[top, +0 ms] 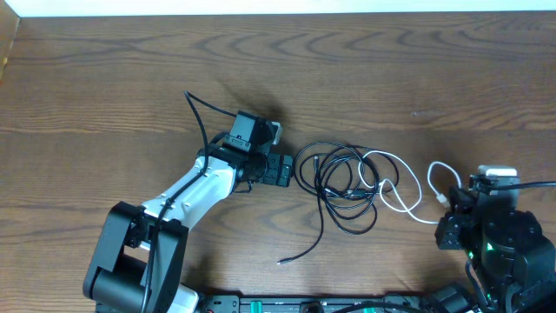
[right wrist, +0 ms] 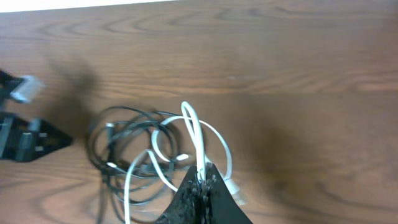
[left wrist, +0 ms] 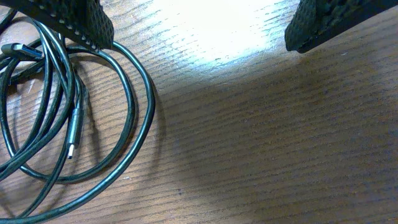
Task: Untangle cables
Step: 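Pull the white cable right out of the pile with the right gripper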
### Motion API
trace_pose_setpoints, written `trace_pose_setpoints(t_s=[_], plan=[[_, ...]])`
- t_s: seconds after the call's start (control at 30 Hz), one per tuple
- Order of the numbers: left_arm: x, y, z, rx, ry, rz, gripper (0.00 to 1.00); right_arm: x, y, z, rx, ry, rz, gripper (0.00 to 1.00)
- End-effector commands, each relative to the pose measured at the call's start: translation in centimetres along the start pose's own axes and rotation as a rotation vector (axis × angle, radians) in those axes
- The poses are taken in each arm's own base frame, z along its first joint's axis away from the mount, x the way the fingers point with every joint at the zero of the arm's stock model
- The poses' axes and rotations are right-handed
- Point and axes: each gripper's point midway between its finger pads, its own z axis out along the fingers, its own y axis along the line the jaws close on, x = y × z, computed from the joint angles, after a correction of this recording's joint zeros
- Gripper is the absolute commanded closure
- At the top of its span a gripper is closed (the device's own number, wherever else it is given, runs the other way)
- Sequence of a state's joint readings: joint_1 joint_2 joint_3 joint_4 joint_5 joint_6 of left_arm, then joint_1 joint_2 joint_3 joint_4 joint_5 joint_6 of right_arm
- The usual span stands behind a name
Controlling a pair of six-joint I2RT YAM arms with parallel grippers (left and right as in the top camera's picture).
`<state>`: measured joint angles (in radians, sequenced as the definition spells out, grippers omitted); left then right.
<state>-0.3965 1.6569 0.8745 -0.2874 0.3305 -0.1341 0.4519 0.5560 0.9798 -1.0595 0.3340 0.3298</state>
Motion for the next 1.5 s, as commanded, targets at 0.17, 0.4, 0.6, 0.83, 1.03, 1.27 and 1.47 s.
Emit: trace_pose_setpoints(t_s=[0.17,0.4,0.6,0.83,1.03,1.27,1.47], plan=[[0.5,0.3,0.4,-0.014,0.017,0.0,0.07,-0.4,-4.5,-0.7,0.255,-0.043,0.013,0.99],[0.5,0.3,0.4,-0.014,0.017,0.0,0.07,-2.1,-10.6,-3.8,0.612,-0.265,0.32,0.99],[0.5,0.3,0.4,-0.013,0.017,0.0,0.07,-3.8,-11.3,-4.6,0.624,-0.425,0.548,0.99],[0.5,0.3,0.4,-0.013,0.016,0.0,0.07,-2.9,-12.5,-4.6,0.714,-0.432,0.53,0.99],[0.5,0.3,0.4,-0.013,0.016,0.0,0.07,-1.2,-14.5,-4.5,0.848,-0.503,0.634,0.99],[0.5,0.3,0.4,-0.013,0.017,0.0,0.07,1.8,-13.7,0.7,0.763,-0.35,0.668,0.99],[0.6,0.3,0.4,-0.013,0.017,-0.001,0.07,2.9,-13.5,5.0,0.724,-0.149,0.548,0.99]])
